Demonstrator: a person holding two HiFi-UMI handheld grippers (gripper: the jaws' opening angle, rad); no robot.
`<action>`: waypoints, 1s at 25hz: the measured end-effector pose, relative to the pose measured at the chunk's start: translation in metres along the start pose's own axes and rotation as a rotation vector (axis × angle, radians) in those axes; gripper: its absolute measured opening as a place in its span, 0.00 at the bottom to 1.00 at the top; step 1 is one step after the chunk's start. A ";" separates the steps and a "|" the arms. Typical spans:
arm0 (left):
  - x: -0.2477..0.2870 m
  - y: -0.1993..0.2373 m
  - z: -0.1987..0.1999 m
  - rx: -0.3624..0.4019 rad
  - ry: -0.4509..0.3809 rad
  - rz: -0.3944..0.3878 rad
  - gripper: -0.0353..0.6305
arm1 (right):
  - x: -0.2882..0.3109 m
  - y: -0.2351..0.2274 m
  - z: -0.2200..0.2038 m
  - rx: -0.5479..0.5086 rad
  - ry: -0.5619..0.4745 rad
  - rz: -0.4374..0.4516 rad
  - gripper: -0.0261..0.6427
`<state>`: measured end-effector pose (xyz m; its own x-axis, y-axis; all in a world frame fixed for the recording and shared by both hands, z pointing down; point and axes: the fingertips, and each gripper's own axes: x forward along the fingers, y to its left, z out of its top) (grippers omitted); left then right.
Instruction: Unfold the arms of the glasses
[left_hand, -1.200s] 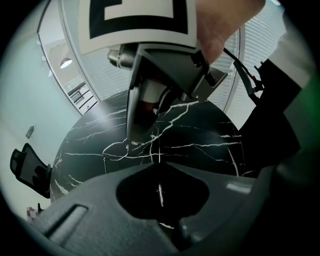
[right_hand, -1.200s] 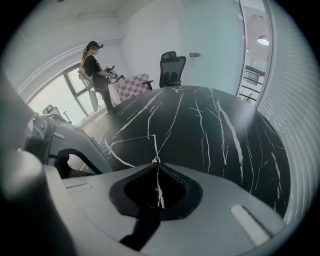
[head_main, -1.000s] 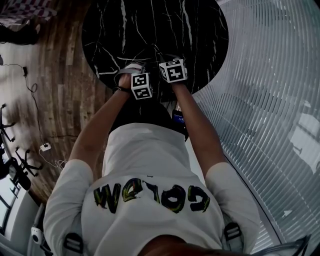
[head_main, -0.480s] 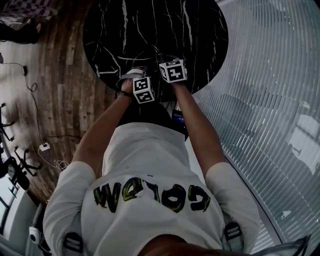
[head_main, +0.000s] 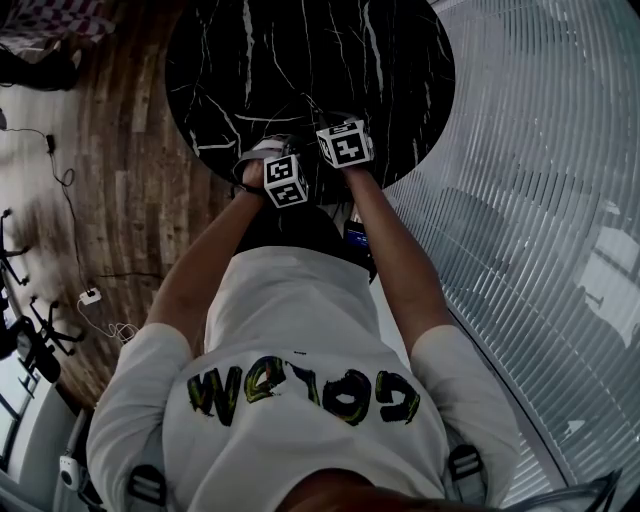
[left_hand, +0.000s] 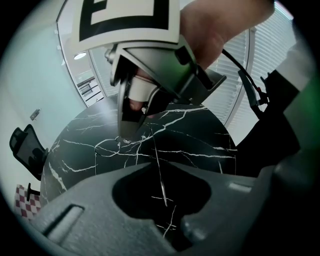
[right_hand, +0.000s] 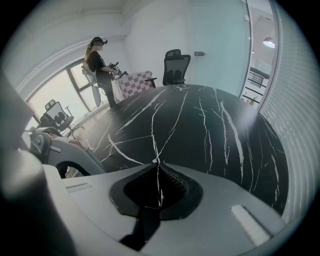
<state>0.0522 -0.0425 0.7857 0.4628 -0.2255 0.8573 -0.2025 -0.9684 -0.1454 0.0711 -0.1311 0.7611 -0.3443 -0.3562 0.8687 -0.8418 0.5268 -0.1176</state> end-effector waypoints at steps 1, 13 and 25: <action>0.000 0.000 0.000 -0.008 -0.005 -0.004 0.14 | 0.000 0.001 0.000 -0.002 -0.001 0.004 0.06; -0.012 0.013 0.003 -0.116 -0.076 -0.004 0.21 | -0.009 0.001 0.010 -0.010 -0.038 0.000 0.17; -0.092 0.053 0.036 -0.328 -0.277 0.091 0.21 | -0.091 0.010 0.035 0.014 -0.232 0.013 0.16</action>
<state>0.0299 -0.0771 0.6815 0.6358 -0.3713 0.6767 -0.4954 -0.8686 -0.0111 0.0794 -0.1209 0.6643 -0.4399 -0.5186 0.7332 -0.8421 0.5219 -0.1361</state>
